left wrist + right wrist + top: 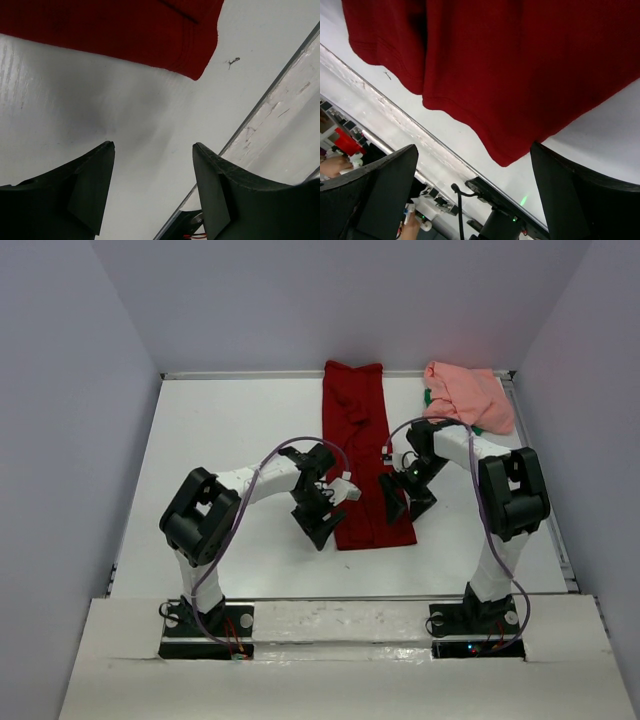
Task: Fold and stack the t-shirts
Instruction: Grab the bottom of the folded rectangular tshirt with both arms
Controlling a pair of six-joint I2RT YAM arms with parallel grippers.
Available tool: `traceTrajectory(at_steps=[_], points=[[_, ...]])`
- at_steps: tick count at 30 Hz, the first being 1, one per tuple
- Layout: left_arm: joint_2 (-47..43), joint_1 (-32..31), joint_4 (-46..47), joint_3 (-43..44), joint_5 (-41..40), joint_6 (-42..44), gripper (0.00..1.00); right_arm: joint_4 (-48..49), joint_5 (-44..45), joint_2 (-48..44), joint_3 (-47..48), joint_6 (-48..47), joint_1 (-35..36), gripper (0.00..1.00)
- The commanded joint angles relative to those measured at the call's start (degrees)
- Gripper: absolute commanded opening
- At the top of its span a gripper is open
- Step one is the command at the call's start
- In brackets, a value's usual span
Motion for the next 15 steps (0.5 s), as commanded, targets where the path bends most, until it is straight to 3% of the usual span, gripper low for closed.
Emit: traceTrajectory(at_steps=[1,9,15], points=[[-0.47,-0.49,1.44,-0.37,2.84,0.73,0.75,1.29,-1.15,-0.25,-1.65,0.99,-0.19,1.0],[-0.91,-0.93,7.24,-0.54,4.77,-2.08,0.76,4.01,-2.12,-2.0,-2.97,0.38,-0.72,1.0],[0.58,-2.07,10.23,-1.6,5.39,-2.61,0.74,11.56,-0.98,-9.64,-6.3,-2.6,-0.72,1.0]])
